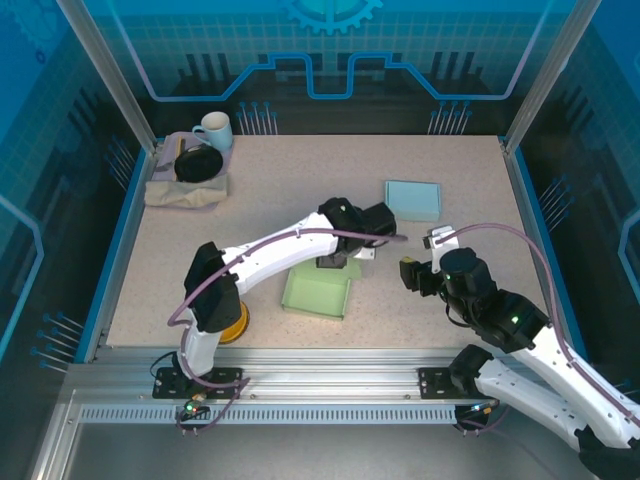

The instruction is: Fold the paper box

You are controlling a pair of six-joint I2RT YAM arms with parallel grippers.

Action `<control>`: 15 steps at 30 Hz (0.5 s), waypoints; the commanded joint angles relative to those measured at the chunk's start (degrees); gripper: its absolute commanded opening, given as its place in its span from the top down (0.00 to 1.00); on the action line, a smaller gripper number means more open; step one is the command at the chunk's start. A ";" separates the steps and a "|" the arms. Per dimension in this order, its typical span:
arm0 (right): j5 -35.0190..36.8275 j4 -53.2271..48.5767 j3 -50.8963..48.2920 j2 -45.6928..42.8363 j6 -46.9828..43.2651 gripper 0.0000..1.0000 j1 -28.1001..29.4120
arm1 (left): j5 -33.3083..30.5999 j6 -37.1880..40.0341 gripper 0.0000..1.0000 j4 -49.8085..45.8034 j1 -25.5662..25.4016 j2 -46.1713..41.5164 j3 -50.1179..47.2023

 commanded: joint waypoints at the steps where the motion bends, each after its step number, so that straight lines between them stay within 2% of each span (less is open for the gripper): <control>1: 0.07 -1.18 -0.54 -0.09 0.95 0.30 -0.75 | 3.57 -2.76 0.32 0.87 1.79 -1.36 3.45; 5: -1.00 -0.71 -0.15 1.80 -0.14 0.29 -1.04 | 9.76 -6.82 0.31 2.35 4.58 -7.32 0.61; 9: -3.89 0.60 0.50 4.69 -0.55 0.29 -1.14 | 16.87 -13.33 0.30 8.24 9.24 -17.79 -9.34; 12: -6.87 2.11 0.66 7.43 0.21 0.30 -1.01 | 23.60 -23.49 0.30 14.42 13.06 -27.62 -18.66; 15: -9.96 4.37 0.44 10.54 0.52 0.31 -0.86 | 23.94 -35.65 0.28 20.17 14.75 -37.60 -28.72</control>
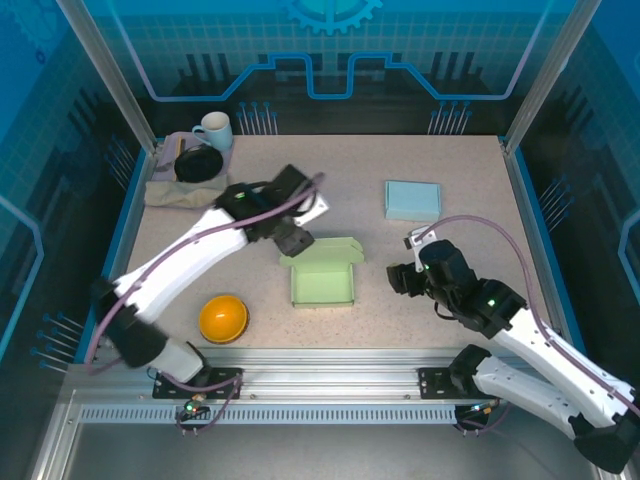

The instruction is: Fold the paper box

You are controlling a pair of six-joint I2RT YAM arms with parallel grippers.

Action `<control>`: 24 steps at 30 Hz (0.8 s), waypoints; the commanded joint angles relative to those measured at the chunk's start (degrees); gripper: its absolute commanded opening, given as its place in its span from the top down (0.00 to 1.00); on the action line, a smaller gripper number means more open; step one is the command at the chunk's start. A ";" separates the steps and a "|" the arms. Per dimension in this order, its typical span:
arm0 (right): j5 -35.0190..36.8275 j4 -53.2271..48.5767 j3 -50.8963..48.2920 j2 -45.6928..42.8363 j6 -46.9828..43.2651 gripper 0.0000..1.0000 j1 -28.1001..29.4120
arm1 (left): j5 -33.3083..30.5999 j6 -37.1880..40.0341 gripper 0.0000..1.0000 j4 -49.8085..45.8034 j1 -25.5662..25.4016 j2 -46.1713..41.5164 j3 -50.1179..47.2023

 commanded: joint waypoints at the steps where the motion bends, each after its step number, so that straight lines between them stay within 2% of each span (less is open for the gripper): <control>1: -5.03 3.85 0.44 2.55 0.68 0.31 -0.50 | 4.17 -18.79 0.25 8.02 1.07 -9.93 -10.02; 4: -6.29 6.87 -0.44 5.85 0.53 0.31 -0.25 | 5.25 -30.67 0.17 12.63 3.28 -19.33 -20.34; 5: -6.55 8.42 -0.82 7.10 0.25 0.31 -0.21 | 7.44 -34.28 0.14 14.53 4.70 -22.04 -23.77; 9: -8.96 14.29 -1.69 12.26 -0.97 0.31 -0.07 | 22.96 -43.24 0.12 23.40 12.08 -26.86 -31.96; 12: -10.75 21.64 -3.72 15.56 -3.08 0.30 0.26 | 25.30 -44.48 0.12 28.63 13.33 -25.66 -33.43; 15: -9.47 26.74 -4.50 18.77 -5.34 0.29 0.22 | 26.27 -44.29 0.13 32.21 13.50 -23.01 -33.71; 24: -9.77 30.82 -1.77 27.51 -8.11 0.29 -0.27 | 28.13 -48.14 0.10 38.42 14.74 -16.87 -36.38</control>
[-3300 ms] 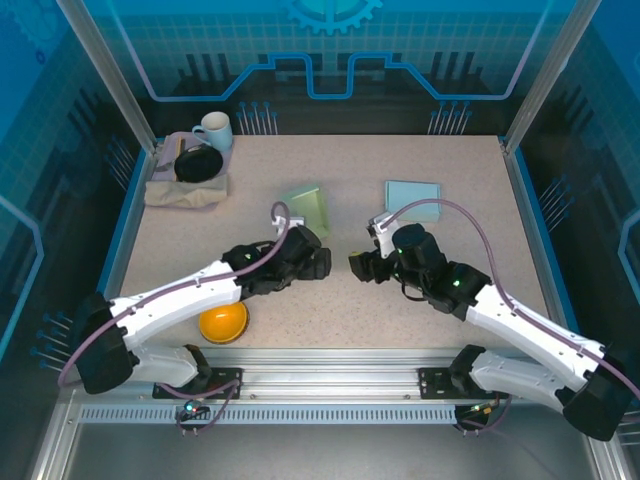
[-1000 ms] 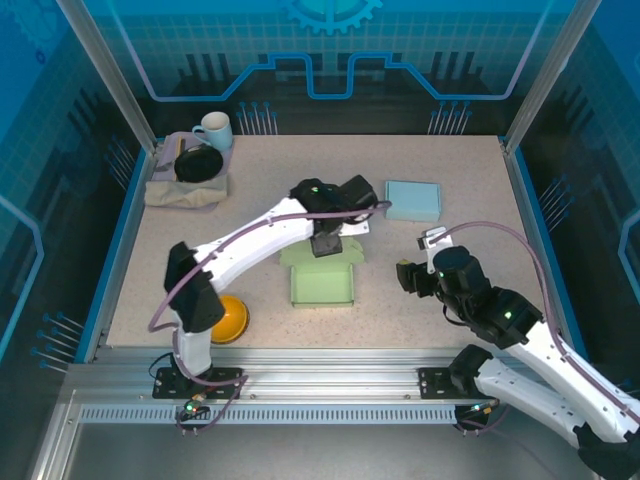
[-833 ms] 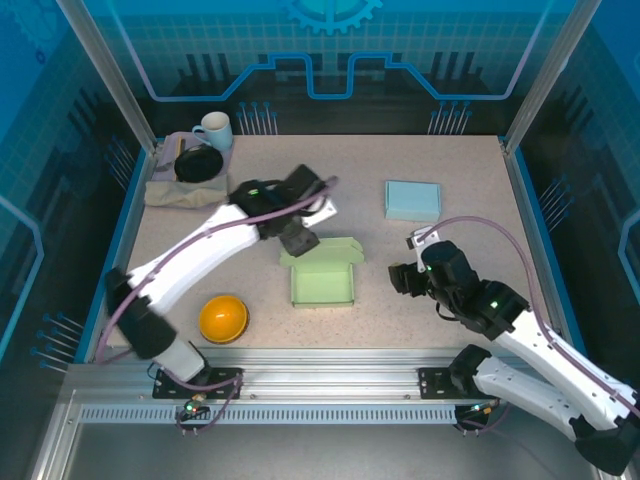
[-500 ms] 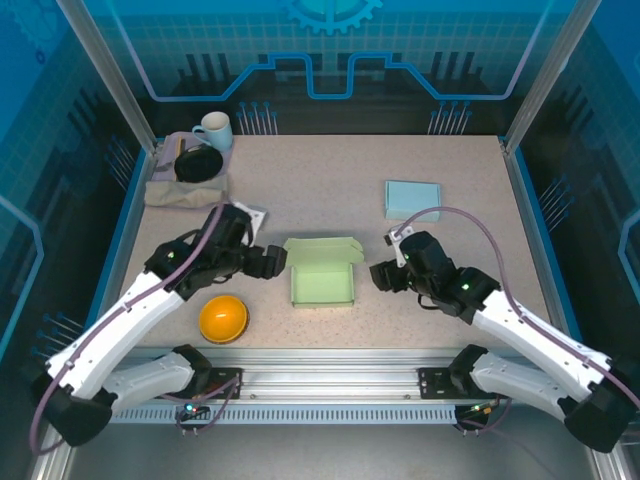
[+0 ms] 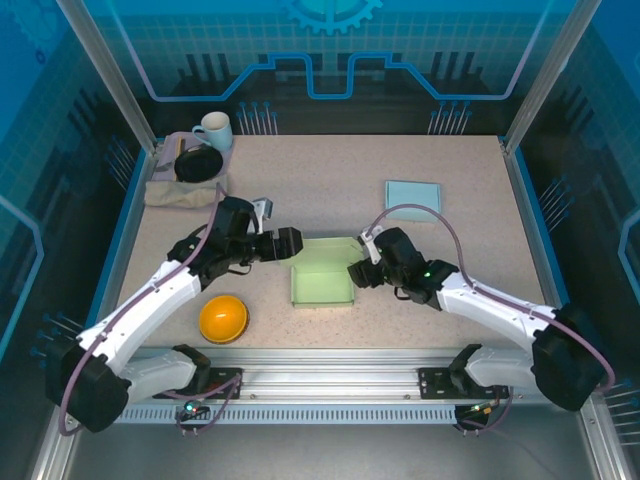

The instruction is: Fold the paper box

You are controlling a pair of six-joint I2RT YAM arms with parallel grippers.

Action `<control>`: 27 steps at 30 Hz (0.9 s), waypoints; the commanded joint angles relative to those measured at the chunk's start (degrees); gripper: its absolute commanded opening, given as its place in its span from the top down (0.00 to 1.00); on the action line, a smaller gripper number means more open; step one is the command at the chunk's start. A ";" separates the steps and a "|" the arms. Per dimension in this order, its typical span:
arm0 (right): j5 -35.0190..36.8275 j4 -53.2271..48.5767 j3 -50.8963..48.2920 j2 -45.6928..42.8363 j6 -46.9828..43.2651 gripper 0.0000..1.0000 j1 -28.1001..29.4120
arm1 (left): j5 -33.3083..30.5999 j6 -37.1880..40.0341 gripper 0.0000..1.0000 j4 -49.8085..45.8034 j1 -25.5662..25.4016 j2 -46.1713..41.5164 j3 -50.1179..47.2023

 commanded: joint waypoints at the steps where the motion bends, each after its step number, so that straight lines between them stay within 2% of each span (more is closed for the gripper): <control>1: -1.16 4.06 2.32 2.21 -1.58 0.29 -0.32 | 2.30 -3.66 0.08 4.07 1.05 1.49 -1.48; 7: -3.06 6.06 3.89 5.86 -1.53 0.30 -0.43 | 3.62 -10.10 0.05 7.73 1.42 3.26 -3.27; 12: -4.36 6.04 4.99 6.98 0.68 0.34 -0.28 | 5.00 -15.27 0.05 10.41 1.44 3.03 -4.64; 20: -5.29 5.32 5.74 7.32 6.62 0.48 0.94 | 4.88 -21.93 0.07 11.21 1.38 2.20 -6.20; 27: -3.58 4.45 7.47 8.03 9.47 0.57 4.24 | 4.06 -25.39 0.08 11.19 0.46 2.03 -7.13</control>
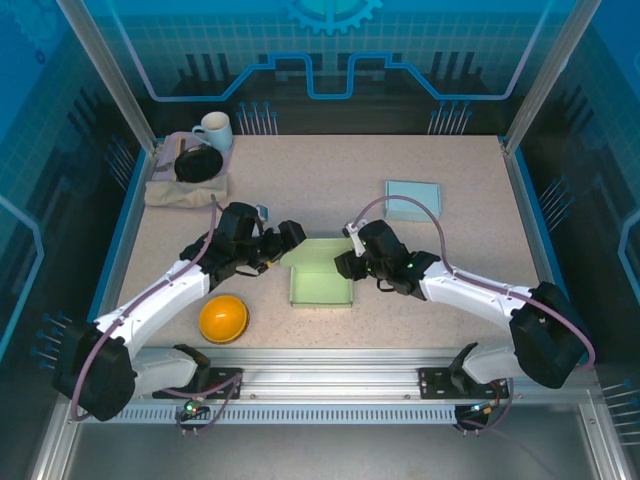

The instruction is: Fold the paper box

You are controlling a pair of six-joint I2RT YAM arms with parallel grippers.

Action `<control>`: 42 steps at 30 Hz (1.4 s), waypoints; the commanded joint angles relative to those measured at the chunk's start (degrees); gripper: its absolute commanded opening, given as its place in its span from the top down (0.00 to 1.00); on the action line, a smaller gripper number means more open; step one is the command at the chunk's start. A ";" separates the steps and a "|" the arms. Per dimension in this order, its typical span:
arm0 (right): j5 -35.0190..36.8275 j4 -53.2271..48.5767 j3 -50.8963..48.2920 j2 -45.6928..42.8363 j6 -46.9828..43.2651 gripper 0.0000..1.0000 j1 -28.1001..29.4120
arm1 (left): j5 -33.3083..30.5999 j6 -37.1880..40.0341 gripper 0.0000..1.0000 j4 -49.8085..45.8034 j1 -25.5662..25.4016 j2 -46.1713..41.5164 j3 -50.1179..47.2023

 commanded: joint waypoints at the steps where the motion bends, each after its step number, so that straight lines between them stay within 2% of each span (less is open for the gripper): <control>1: 0.86 0.25 2.29 0.66 2.75 0.58 2.14 | 0.17 -3.26 0.08 0.83 -0.47 -1.03 -1.23; 11: 2.00 0.16 4.62 2.14 5.46 0.64 5.10 | -1.87 -5.07 0.09 1.24 -2.39 -0.90 -0.86; 13: 3.92 -1.21 5.10 2.27 2.84 0.71 5.05 | -3.39 -2.76 0.09 -1.56 -2.42 -1.08 0.71; 16: 7.64 -3.85 7.49 1.68 -3.10 0.76 4.74 | -5.81 2.25 0.09 -6.57 -2.12 -1.11 3.58; 20: 7.57 -4.65 7.86 0.27 -11.15 0.81 2.61 | -5.65 7.52 0.08 -11.24 -0.53 0.02 6.86; 24: 2.76 -0.91 5.95 -0.69 -19.48 0.82 -0.92 | -2.00 8.38 0.08 -8.59 0.51 0.58 6.67; 31: -6.59 0.55 3.69 -1.42 -38.64 0.82 -3.23 | -5.90 17.61 0.07 -14.98 1.64 1.33 12.87; 34: -10.63 -2.32 4.25 -1.59 -44.90 0.82 -5.08 | -8.71 23.43 0.07 -18.62 1.76 2.75 16.41; 37: -18.26 -6.45 5.07 -2.55 -47.69 0.82 -9.74 | -11.75 29.97 0.09 -20.33 1.79 4.01 18.83; 42: -26.82 -15.58 10.73 -2.55 -57.64 0.82 -16.00 | -10.73 43.51 0.14 -15.18 1.82 4.74 17.20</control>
